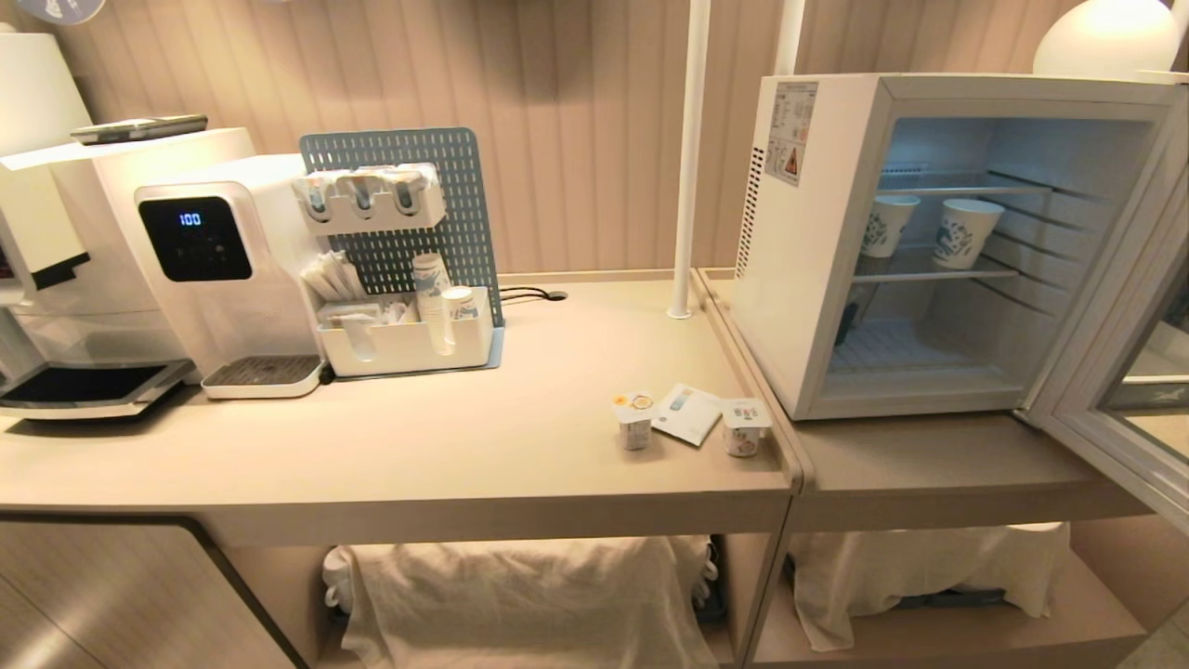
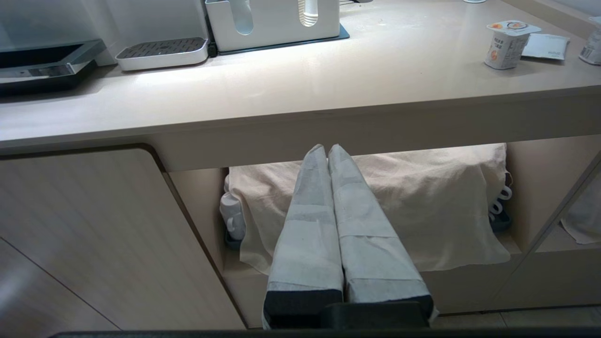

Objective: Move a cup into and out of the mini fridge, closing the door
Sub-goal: Put the yoghurt in the freezer

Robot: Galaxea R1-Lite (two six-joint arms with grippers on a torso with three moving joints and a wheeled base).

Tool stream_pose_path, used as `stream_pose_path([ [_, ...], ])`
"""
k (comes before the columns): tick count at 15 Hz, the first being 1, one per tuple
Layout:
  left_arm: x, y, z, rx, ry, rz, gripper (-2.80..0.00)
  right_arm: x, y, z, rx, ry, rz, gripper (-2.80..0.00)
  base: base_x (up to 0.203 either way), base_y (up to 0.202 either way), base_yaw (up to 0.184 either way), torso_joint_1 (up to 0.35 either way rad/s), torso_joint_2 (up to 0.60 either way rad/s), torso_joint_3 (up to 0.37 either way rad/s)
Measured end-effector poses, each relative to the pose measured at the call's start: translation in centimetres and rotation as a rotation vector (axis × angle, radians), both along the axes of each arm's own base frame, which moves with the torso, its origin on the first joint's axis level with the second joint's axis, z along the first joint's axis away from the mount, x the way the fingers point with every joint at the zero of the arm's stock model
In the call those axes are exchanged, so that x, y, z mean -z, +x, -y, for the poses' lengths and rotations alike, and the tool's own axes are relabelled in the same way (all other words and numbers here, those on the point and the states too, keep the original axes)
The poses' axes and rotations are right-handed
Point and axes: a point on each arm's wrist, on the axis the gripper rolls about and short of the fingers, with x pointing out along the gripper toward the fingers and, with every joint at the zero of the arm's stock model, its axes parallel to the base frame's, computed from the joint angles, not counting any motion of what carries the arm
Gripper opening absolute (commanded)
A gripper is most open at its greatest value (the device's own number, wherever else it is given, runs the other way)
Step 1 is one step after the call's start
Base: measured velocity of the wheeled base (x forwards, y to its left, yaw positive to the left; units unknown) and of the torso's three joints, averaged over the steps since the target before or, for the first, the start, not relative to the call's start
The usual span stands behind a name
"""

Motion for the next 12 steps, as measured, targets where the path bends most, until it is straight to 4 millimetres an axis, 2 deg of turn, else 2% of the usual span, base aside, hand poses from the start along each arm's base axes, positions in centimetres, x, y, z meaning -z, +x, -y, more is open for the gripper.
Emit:
stream_pose_path([
  [2, 0.0, 0.0, 0.0, 0.000, -0.003, 0.000, -2.80, -1.8, 1.7, -0.2, -0.075, 0.018, -0.099, -2.80, 0.000, 0.000, 0.000, 0.000, 0.00, 0.000],
  [3, 0.0, 0.0, 0.0, 0.000, -0.009, 0.000, -2.80, -2.6, 3.1, -0.3, -0.112, 0.031, -0.163, -2.80, 0.000, 0.000, 0.000, 0.000, 0.00, 0.000],
  [6, 0.0, 0.0, 0.0, -0.003, -0.021, 0.000, -2.80, -3.1, 9.4, -0.5, -0.185, 0.066, -0.377, -2.80, 0.000, 0.000, 0.000, 0.000, 0.00, 0.000],
  [8, 0.0, 0.0, 0.0, -0.003, -0.022, 0.001, -2.80, -1.8, 14.3, -0.7, -0.218, 0.085, -0.509, -2.80, 0.000, 0.000, 0.000, 0.000, 0.00, 0.000],
  [10, 0.0, 0.0, 0.0, -0.003, -0.022, 0.000, -2.80, 1.0, 19.2, -1.2, -0.251, 0.094, -0.621, -2.80, 0.000, 0.000, 0.000, 0.000, 0.00, 0.000],
  [12, 0.0, 0.0, 0.0, -0.003, -0.025, 0.000, -2.80, 4.5, 23.3, -1.9, -0.282, 0.087, -0.676, -2.80, 0.000, 0.000, 0.000, 0.000, 0.00, 0.000],
])
